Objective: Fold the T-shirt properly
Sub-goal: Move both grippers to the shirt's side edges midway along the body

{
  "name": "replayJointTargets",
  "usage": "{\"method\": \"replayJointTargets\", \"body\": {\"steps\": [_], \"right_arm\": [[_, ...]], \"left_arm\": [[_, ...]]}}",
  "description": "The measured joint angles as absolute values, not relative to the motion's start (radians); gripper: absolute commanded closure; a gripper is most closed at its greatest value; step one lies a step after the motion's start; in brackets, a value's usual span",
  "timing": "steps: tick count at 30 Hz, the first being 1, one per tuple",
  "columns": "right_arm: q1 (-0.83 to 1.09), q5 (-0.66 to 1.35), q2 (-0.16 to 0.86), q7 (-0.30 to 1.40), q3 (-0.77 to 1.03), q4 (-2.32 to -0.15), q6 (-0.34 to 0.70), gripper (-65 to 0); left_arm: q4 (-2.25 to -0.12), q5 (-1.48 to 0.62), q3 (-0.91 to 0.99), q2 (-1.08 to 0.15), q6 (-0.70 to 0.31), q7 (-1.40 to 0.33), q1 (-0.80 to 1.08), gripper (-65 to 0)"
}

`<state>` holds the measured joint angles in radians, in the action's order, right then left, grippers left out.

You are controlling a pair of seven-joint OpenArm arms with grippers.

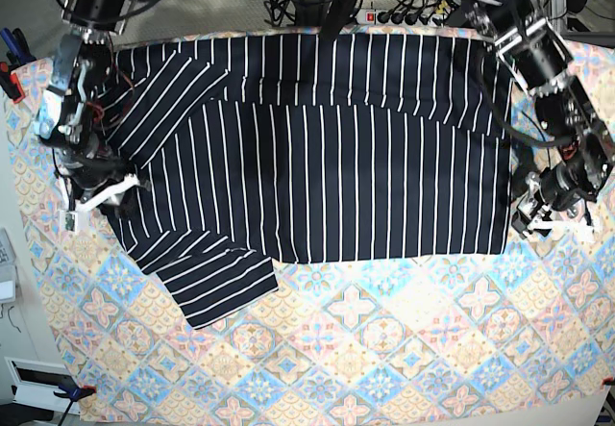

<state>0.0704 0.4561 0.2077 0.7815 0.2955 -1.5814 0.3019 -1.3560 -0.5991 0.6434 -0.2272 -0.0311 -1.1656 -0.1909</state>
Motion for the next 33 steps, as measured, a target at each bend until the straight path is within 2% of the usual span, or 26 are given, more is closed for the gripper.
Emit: {"method": "replayJointTargets", "body": {"steps": [8,17,29,33], "right_arm": [[0.06,0.45,0.205,0.791,0.294,-1.542,0.296,-18.0],[0.059,0.451,0.205,0.788,0.294,-1.545,0.295,-18.0],[0.059,0.452,0.205,0.783,0.294,-1.552,0.299,-18.0],[0.081,0.452,0.205,0.783,0.294,-1.553,0.302,-18.0]], "left_arm": [[-1.135,-0.447,0.569,-0.241,-0.031,-0.994,-0.317,-23.2],[-0.927,-0.362,0.487,-0.257,-0.023,-0.757,-0.329,-23.2],[-0.793,-0.358,0.468,-0.242,-0.03,-0.601,-0.344,-23.2],[-0.785,-0.359,0.468,-0.241,-0.03,-0.596,-0.347,-23.2]]}}
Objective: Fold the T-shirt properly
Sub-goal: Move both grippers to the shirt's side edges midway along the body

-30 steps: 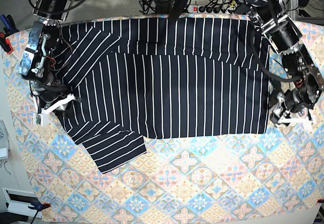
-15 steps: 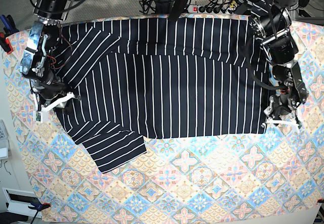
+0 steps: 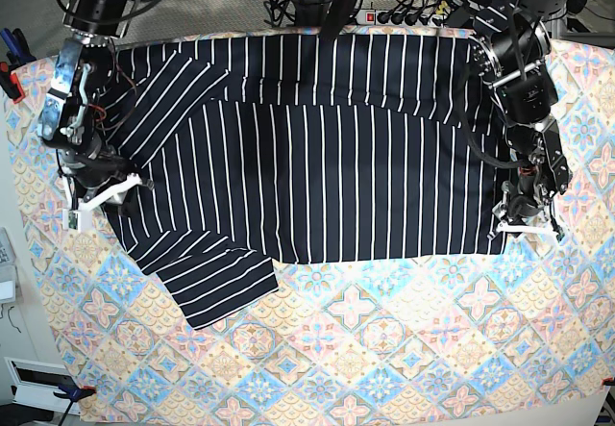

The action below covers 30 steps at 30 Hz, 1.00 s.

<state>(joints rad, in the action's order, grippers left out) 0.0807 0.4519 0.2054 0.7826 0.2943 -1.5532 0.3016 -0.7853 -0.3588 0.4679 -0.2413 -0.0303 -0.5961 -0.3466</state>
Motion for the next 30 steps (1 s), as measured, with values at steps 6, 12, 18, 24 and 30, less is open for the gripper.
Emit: {"method": "replayJointTargets", "body": {"steps": [6,12,18,24,30], "right_arm": [[0.081,0.453,0.206,0.779,0.294,-1.575,0.3,-18.0],[0.083,0.452,0.205,0.785,0.294,-1.577,0.302,-18.0],[0.083,0.452,0.205,0.784,0.294,-1.577,0.301,-18.0],[0.083,0.452,0.205,0.784,0.294,-1.577,0.299,-18.0],[0.077,0.452,0.206,0.783,0.294,-1.57,0.3,-17.9]], "left_arm": [[-0.786,-0.352,0.469,-0.223,-0.03,-0.582,-0.347,-23.2],[-0.794,-0.351,0.469,-0.185,-0.031,-0.569,-0.347,-23.1],[-0.796,-0.356,0.434,-0.184,-0.032,-0.568,-0.347,-14.4],[-0.794,-0.364,0.434,-0.18,-0.034,-0.576,-0.344,0.0],[-0.854,-0.369,0.43,-0.178,-0.034,-0.608,-0.314,0.0]]}}
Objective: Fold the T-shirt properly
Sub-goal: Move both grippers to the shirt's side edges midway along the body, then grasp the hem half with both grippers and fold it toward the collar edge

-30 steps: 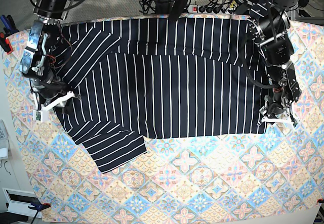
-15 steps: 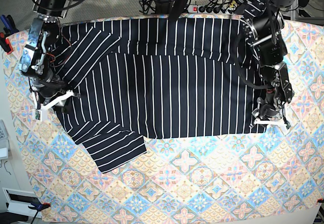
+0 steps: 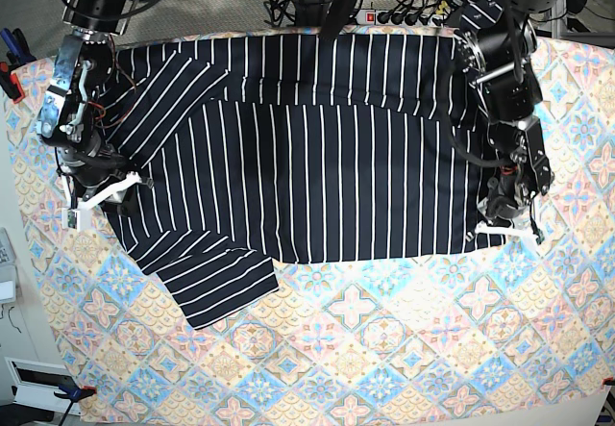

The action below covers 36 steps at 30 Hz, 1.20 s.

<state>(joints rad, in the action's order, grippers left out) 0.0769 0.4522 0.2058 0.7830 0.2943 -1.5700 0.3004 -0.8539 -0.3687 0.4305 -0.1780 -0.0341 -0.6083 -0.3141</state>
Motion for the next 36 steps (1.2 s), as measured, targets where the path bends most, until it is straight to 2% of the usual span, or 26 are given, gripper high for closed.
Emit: {"method": "replayJointTargets", "body": {"steps": [6,14,16,19,23,36], "right_arm": [[0.018,0.449,0.208,0.793,0.287,-1.505,0.295,-18.0],[-0.191,0.451,0.324,0.772,0.061,-1.287,0.302,-18.2],[-0.242,0.451,0.333,0.76,0.031,-1.202,0.303,-19.5],[-0.309,0.445,0.35,0.698,-0.015,-1.084,0.304,-25.9],[-0.377,0.313,0.369,0.654,-0.091,-0.974,0.295,-31.5],[-0.475,0.191,0.366,0.459,-0.271,-0.757,0.303,-31.5]], "left_arm": [[-1.094,-0.36,0.428,-0.159,-0.033,-0.739,-0.193,0.0],[-1.322,-0.403,0.426,-0.149,-0.036,-0.763,-0.09,0.0],[-1.35,-0.443,0.428,-0.152,-0.033,-0.809,-0.06,0.0],[-1.435,-0.514,0.425,-0.155,-0.037,-0.828,-0.021,0.0],[-1.53,-0.531,0.425,-0.158,-0.037,-0.827,0.03,0.0],[-1.705,-0.531,0.424,-0.15,-0.037,-0.841,0.181,0.0]]}}
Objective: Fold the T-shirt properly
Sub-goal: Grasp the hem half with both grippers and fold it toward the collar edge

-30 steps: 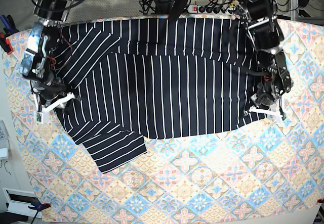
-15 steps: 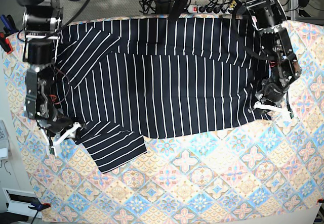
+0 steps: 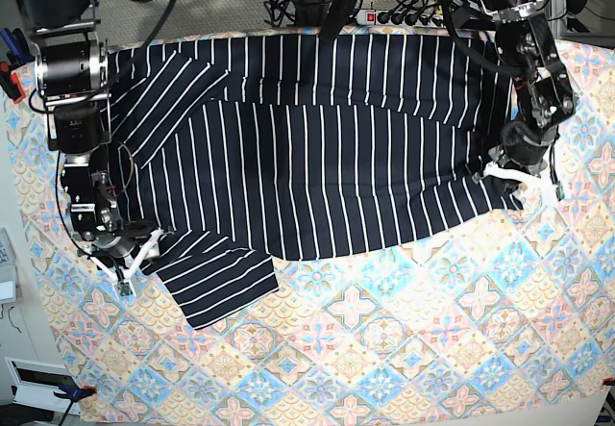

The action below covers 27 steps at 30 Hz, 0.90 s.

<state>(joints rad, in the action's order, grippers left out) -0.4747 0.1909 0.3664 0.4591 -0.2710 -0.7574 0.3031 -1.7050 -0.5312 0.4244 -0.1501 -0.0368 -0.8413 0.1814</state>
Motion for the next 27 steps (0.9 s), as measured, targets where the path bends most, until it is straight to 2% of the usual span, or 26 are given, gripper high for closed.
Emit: {"method": "replayJointTargets", "body": {"steps": [10,17,27], "right_arm": [[-0.53,0.191,0.363,0.304,-0.282,-0.587,0.303,-31.6],[-0.543,0.192,0.313,0.197,-0.282,-0.475,0.311,-31.5],[-0.547,0.199,0.327,0.089,-0.281,-0.348,0.303,-31.0]], "left_arm": [[-1.79,-0.532,0.424,-0.15,-0.038,-0.842,0.268,0.0],[-1.801,-0.562,0.424,-0.15,-0.037,-0.842,0.286,0.0],[-1.801,-0.61,0.427,-0.152,-0.037,-0.838,0.296,0.0]]}}
